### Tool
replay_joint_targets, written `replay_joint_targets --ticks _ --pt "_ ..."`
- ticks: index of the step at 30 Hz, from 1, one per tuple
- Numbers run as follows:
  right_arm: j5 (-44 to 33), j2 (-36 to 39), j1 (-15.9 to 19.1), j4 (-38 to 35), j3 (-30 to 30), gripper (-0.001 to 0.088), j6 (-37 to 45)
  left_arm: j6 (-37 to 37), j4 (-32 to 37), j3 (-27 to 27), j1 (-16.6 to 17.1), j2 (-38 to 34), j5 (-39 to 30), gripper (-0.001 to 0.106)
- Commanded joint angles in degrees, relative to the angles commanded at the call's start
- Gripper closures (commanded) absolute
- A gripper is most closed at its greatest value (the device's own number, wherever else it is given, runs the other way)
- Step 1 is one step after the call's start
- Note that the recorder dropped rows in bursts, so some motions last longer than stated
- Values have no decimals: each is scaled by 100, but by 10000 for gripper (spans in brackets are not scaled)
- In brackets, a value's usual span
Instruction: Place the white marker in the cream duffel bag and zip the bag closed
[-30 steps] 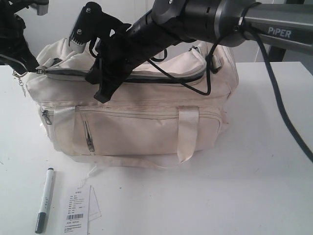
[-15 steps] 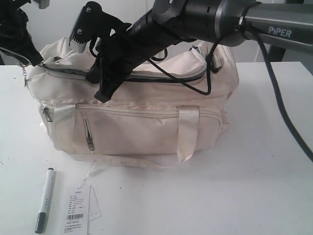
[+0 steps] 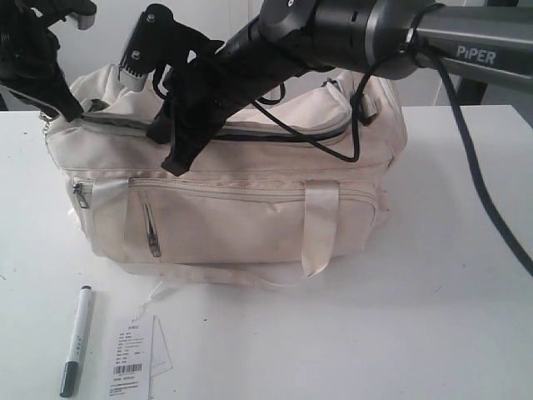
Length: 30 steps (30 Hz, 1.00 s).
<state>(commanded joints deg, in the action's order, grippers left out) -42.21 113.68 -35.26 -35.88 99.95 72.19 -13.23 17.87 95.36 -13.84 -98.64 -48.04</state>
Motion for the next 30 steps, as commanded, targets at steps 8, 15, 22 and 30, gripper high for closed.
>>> replay_joint_targets --ticks 8,15,22,30 --pt "0 0 0 11 0 868 0 168 119 0 0 0 325 1053" --pt "0 0 0 11 0 868 0 148 128 0 0 0 315 1049" --pt "18 0 0 11 0 868 -25 431 83 0 0 72 -13 563" --pt "159 0 0 11 0 868 -36 843 -140 0 0 639 -941 429"
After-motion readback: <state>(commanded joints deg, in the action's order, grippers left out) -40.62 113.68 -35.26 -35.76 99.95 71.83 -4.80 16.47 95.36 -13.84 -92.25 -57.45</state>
